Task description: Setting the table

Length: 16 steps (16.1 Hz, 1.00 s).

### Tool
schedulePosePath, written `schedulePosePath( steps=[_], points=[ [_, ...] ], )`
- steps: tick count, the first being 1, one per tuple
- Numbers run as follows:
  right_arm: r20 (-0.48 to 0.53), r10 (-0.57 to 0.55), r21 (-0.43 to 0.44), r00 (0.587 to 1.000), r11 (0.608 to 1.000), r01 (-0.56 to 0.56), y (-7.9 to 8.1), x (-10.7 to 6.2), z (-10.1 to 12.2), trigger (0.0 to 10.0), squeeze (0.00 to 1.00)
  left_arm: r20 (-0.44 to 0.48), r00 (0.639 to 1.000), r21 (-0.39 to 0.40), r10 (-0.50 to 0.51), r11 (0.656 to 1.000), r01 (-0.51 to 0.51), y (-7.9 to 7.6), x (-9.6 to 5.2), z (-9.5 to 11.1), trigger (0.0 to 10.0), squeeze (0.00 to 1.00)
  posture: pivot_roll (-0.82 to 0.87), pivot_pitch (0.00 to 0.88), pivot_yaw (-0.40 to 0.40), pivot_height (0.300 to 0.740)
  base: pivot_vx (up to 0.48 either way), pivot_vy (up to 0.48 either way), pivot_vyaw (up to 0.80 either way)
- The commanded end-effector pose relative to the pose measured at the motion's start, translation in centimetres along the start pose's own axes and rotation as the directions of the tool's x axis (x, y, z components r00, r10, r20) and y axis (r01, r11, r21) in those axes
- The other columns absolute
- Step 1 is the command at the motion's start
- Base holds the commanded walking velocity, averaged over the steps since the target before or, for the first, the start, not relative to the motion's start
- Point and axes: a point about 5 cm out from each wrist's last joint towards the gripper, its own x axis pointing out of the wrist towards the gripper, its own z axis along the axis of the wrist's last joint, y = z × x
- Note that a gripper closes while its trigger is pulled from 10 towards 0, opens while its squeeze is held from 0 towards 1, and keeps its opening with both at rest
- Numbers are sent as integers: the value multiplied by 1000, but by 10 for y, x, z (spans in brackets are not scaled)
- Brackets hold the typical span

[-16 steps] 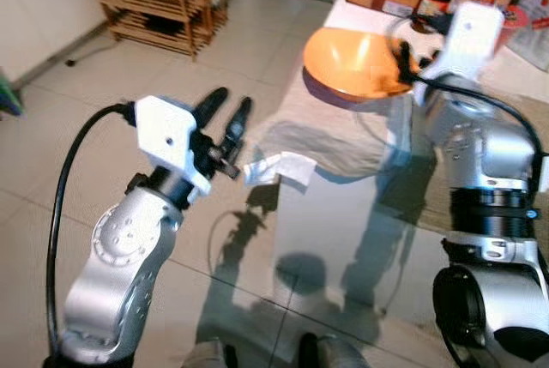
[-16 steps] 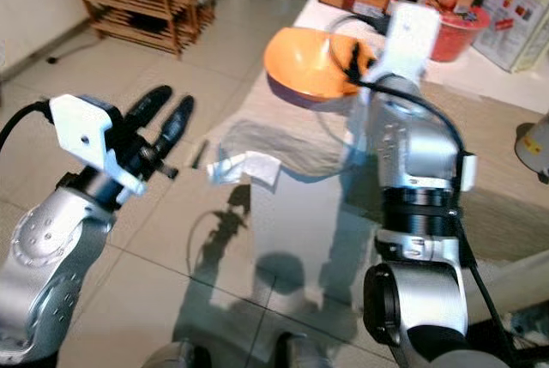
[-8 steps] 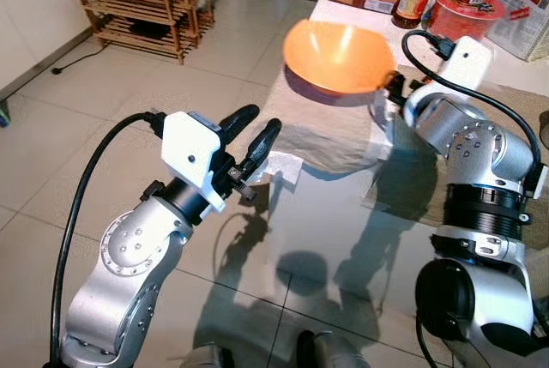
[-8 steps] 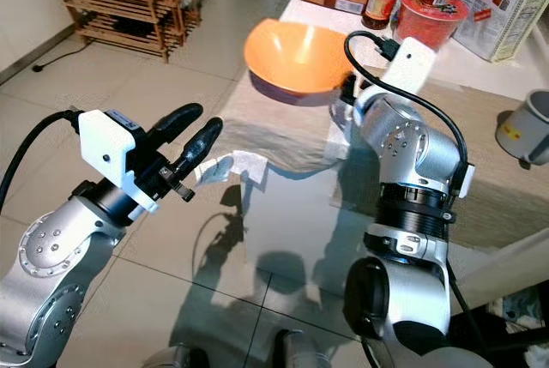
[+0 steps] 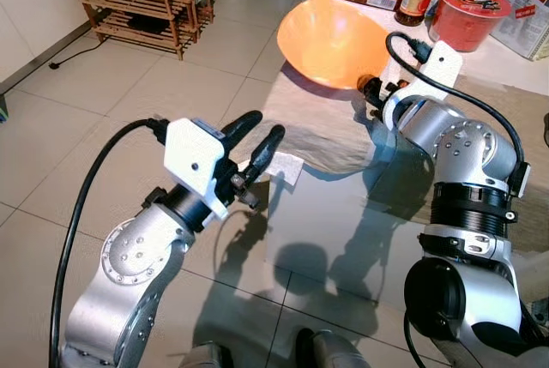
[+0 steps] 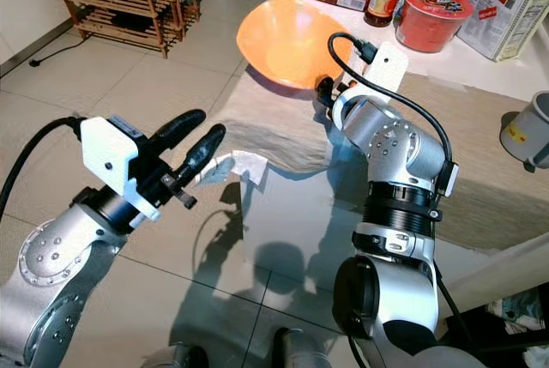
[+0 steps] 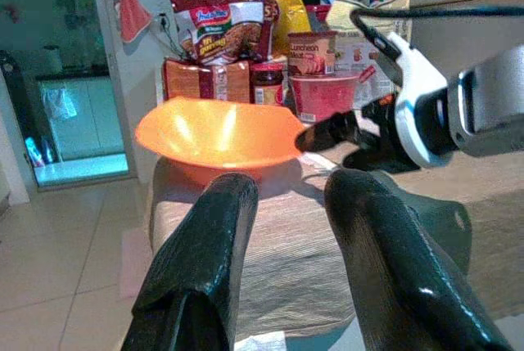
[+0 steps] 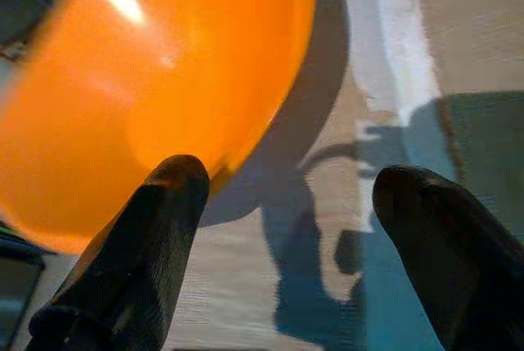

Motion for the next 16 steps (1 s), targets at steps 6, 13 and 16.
schedulePosePath(
  steps=[6, 13, 16],
  points=[
    [92, 13, 83, 996, 996, -20, 3, -9, 23, 10000, 0, 5, 1000, 6, -7, 1000, 7, -5, 1, 3, 10000, 0, -57, 156, -42, 740, 0, 0, 0],
    [55, 92, 107, 994, 990, -97, 26, 2, 9, 10000, 0, 2, 1000, 1, 1, 1000, -1, -7, -1, 4, 10000, 0, -53, 174, -42, 740, 0, 0, 0],
    [41, 96, 102, 994, 990, -100, 33, 4, 7, 10000, 0, -2, 1000, -5, 1, 1000, -1, -9, -2, 4, 10000, 0, -49, 186, -43, 740, 0, 0, 0]
  ],
)
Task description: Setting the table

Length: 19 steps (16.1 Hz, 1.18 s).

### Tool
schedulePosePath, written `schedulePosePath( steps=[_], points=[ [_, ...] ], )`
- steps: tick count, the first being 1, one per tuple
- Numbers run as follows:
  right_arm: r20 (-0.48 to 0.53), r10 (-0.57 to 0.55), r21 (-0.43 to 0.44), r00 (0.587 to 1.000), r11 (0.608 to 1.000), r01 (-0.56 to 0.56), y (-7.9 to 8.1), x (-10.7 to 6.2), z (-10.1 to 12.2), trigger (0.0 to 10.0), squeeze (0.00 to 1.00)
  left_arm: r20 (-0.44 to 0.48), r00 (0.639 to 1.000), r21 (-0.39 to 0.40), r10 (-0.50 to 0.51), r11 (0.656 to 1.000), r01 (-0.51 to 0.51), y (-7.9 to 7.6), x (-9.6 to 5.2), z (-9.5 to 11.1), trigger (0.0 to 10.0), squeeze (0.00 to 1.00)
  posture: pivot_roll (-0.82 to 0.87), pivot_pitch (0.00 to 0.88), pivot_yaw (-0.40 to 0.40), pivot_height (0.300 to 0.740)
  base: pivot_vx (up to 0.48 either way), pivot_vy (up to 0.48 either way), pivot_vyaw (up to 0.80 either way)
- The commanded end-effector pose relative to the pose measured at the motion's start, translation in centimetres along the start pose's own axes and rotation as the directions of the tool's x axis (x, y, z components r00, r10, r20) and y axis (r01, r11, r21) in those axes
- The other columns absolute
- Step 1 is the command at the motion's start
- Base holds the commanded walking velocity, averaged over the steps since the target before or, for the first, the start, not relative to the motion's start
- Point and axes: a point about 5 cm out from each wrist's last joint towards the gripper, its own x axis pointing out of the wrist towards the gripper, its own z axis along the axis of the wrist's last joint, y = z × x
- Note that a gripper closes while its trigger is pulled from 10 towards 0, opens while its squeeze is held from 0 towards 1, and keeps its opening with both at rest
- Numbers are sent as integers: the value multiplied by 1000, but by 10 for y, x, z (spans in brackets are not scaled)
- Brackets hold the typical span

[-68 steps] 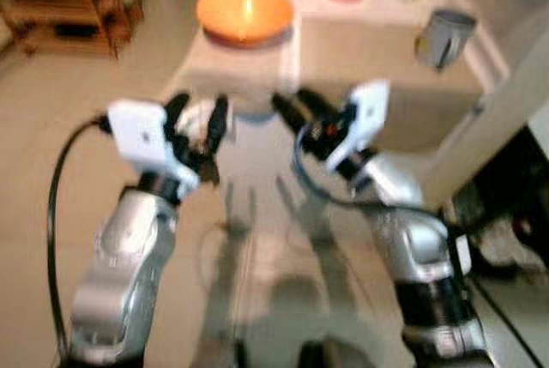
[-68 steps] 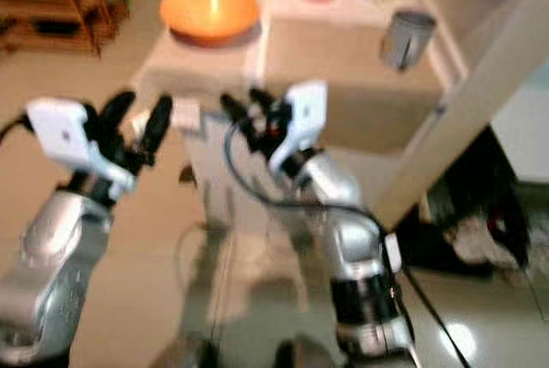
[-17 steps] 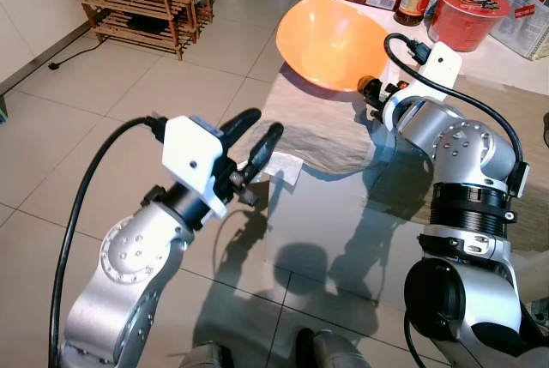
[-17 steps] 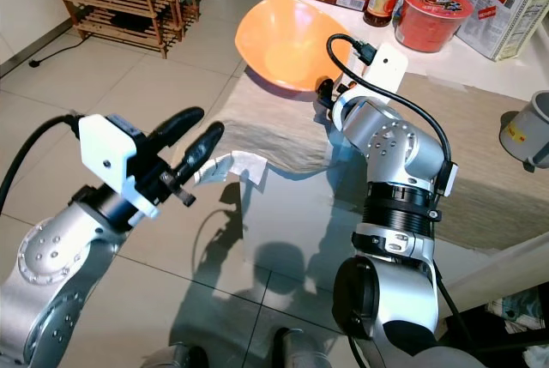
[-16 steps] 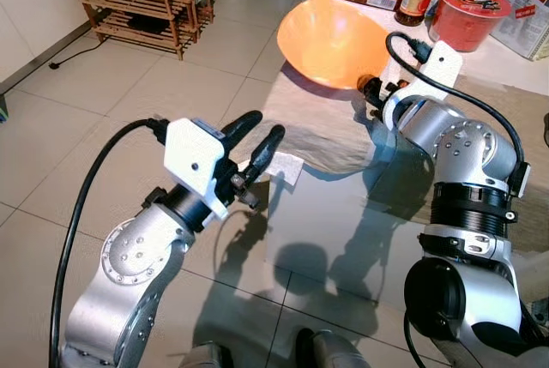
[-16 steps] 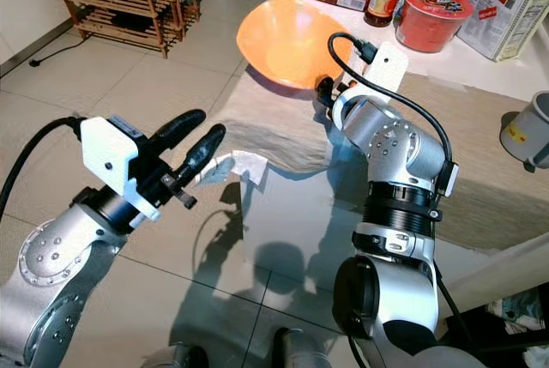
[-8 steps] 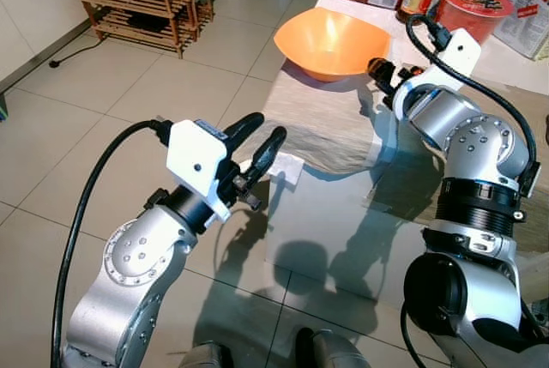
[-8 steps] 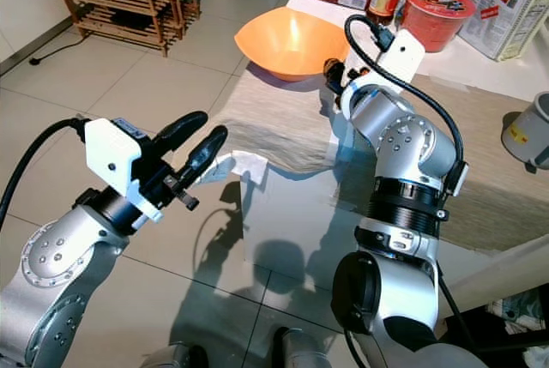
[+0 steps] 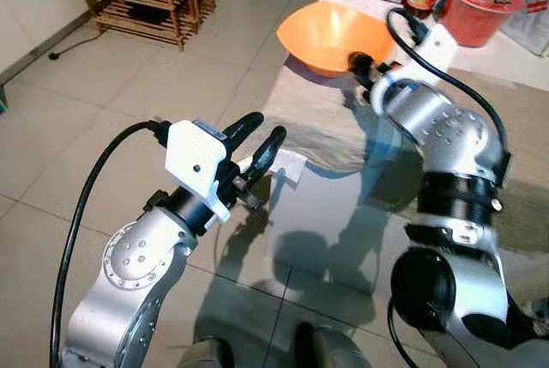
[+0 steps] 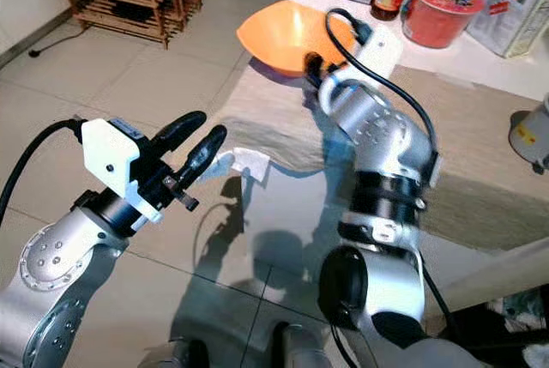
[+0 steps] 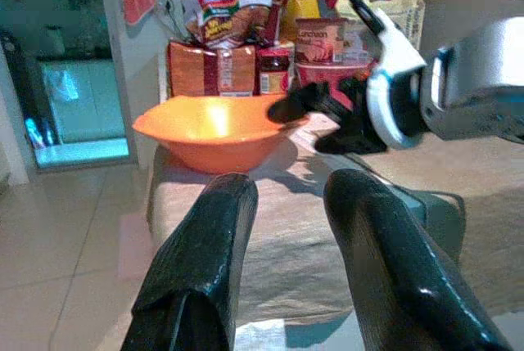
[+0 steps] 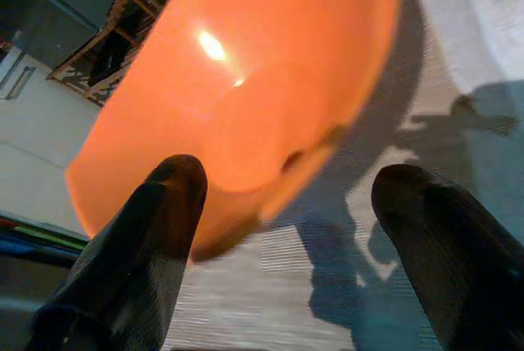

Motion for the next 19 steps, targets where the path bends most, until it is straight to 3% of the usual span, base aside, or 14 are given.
schedulePosePath(
  steps=[1, 2, 3, 4, 5, 8, 19],
  points=[
    [-10, 1, -3, 1000, 1000, -1, 3, 1, -1, 10000, 0, 4, 1000, 7, -9, 1000, 9, -5, -2, 3, 10000, 0, -49, 186, -43, 740, 0, 0, 0],
    [-16, -7, -6, 1000, 1000, 7, 2, 1, -2, 10000, 0, 2, 1000, 5, -8, 1000, 8, -5, -2, 3, 10000, 0, -48, 193, -44, 740, 0, 0, 0],
    [-6, 1, 3, 1000, 1000, -1, 4, 2, -2, 1569, 0, -1, 1000, 3, -6, 1000, 6, -5, -3, 3, 10000, 0, -44, 200, -42, 740, 0, 0, 0],
    [4, 8, 10, 1000, 1000, -8, 5, 2, -2, 1569, 0, -3, 1000, 1, -5, 1000, 5, -6, -4, 3, 10000, 0, -44, 201, -42, 740, 0, 0, 0],
    [12, 18, 18, 1000, 1000, -18, 8, 3, -2, 0, 0, -5, 1000, -2, -3, 1000, 3, -7, -5, 3, 10000, 0, -40, 204, -41, 740, 0, 0, 0],
    [3, 14, 13, 1000, 1000, -14, 11, 6, -5, 0, 0, -10, 1000, -7, -2, 1000, 1, -9, -6, 4, 10000, 0, -35, 212, -43, 740, 0, 0, 0],
    [16, -61, 34, 998, 998, 61, -1, 6, -4, 0, 0, -43, 999, 25, -10, 1000, 11, -11, -7, 3, 10000, 0, -28, 219, -32, 740, 0, 0, 0]
  ],
)
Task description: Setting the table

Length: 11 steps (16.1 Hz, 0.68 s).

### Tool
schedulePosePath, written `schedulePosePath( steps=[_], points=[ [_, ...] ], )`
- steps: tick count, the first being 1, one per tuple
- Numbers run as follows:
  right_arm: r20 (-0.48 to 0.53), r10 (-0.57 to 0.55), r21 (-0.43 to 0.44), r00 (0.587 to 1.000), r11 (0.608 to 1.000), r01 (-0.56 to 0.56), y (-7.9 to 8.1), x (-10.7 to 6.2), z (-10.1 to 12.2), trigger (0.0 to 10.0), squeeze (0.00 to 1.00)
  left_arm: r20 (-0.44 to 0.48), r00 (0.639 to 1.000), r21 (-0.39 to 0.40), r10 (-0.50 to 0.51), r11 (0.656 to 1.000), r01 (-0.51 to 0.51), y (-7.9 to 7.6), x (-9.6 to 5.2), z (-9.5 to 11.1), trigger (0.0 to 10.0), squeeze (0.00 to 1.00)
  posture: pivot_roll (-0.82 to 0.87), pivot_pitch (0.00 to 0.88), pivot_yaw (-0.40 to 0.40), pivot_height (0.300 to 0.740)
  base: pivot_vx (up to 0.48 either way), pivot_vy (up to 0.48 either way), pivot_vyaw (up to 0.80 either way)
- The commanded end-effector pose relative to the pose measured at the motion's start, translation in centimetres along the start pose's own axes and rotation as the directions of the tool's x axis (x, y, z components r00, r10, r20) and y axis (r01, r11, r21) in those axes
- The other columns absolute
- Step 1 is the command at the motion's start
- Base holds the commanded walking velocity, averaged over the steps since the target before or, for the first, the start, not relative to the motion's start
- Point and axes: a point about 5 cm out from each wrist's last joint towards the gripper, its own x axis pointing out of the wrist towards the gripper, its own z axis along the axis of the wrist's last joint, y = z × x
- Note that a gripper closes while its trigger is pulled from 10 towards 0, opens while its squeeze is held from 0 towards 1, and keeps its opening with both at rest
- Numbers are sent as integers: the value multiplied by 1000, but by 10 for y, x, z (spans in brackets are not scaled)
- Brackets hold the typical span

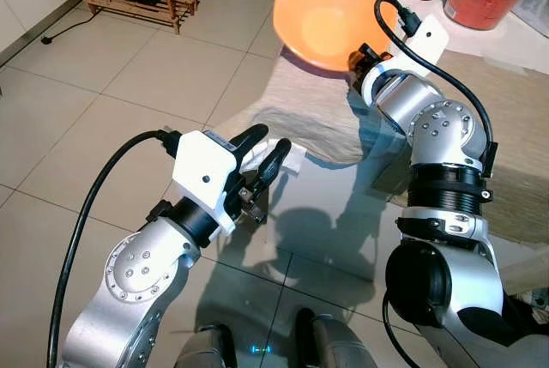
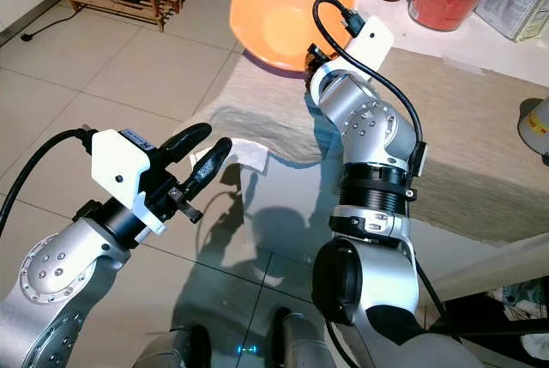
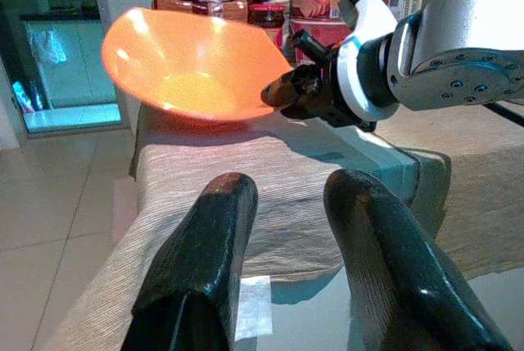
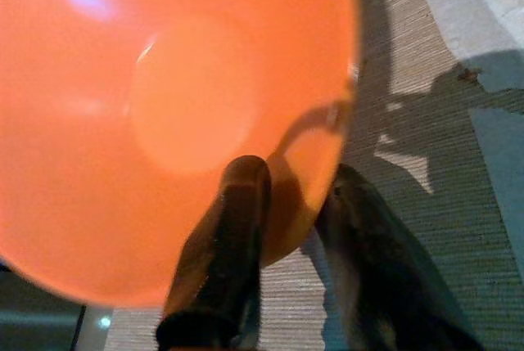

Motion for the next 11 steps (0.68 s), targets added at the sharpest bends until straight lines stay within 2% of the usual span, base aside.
schedulePosePath(
  steps=[1, 8, 10, 11],
  points=[
    [4, -38, 14, 999, 999, 38, -9, 1, -1, 0, 0, 1, 1000, 30, -12, 999, 12, -3, -1, 3, 10000, 0, -25, 220, -32, 740, 0, 0, 0],
    [40, -51, 62, 998, 997, 49, -12, 0, 4, 0, 0, 2, 1000, 39, -11, 999, 11, -1, -2, 5, 10000, 0, -20, 208, -27, 740, 0, 0, 0],
    [64, -47, 92, 997, 995, 41, -13, -1, 7, 0, 0, 5, 1000, 41, -11, 999, 10, -1, -1, 5, 10000, 0, -20, 206, -26, 740, 0, 0, 0],
    [98, -50, 139, 994, 990, 36, -15, -2, 11, 0, 0, 9, 1000, 44, -7, 999, 7, 0, 0, 6, 10000, 0, -21, 203, -22, 740, 0, 0, 0]
  ],
)
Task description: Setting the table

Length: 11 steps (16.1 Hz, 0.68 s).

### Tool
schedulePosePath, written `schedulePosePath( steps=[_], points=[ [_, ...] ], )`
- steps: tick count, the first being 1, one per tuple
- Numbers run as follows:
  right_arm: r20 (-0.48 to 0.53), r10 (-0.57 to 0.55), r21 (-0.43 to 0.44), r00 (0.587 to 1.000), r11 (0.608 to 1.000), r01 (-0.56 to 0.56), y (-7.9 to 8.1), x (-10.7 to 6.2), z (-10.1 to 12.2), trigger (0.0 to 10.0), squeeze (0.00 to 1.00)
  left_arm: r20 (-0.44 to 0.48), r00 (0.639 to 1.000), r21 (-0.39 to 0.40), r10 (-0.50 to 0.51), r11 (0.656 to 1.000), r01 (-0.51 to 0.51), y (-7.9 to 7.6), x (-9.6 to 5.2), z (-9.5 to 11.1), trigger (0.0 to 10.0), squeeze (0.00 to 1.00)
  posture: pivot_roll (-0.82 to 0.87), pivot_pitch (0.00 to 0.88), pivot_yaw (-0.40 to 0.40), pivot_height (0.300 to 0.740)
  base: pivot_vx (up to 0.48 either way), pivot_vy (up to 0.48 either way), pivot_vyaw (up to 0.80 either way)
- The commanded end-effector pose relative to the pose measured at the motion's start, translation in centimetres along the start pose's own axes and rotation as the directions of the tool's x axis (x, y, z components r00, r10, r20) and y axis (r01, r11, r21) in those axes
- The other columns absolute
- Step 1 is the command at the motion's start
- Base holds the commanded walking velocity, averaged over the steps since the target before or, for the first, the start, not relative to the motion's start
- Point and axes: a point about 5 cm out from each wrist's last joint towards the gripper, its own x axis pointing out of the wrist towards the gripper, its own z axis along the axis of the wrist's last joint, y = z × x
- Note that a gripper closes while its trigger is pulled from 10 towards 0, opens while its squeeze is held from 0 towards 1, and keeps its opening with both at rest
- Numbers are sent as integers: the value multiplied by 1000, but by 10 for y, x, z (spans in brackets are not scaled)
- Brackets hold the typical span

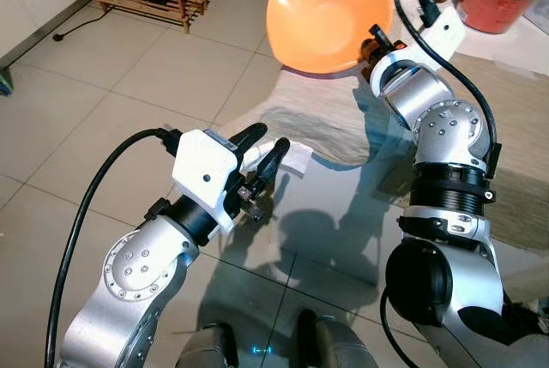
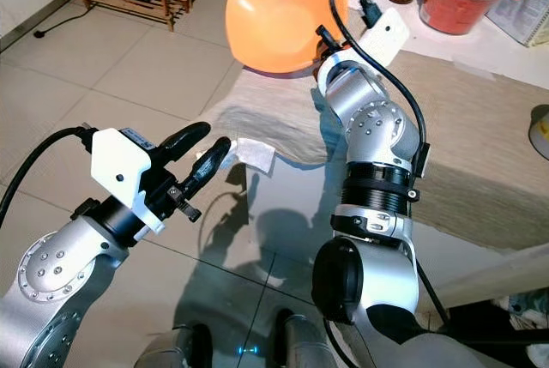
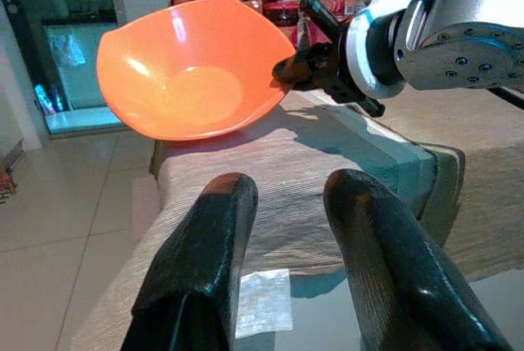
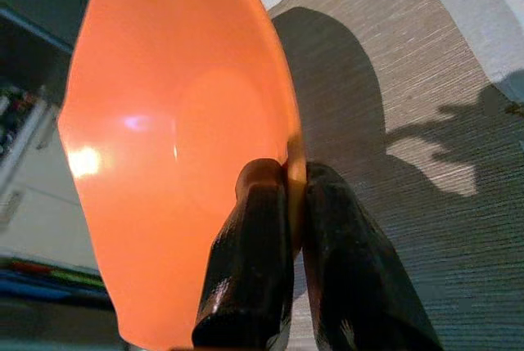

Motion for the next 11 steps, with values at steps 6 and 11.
schedulePosePath(
  steps=[6, 11],
  points=[
    [113, -91, 163, 989, 984, 72, -26, -3, 21, 0, 0, 29, 999, 26, 14, 1000, -15, 4, 0, 8, 10000, 0, -25, 202, -14, 740, 0, 0, 0],
    [347, 173, 210, 922, 943, -256, -7, -20, 45, 8118, 0, 68, 994, 23, 87, 996, -89, 14, 2, 12, 10000, 0, -27, 197, -12, 740, 0, 0, 0]
  ],
)
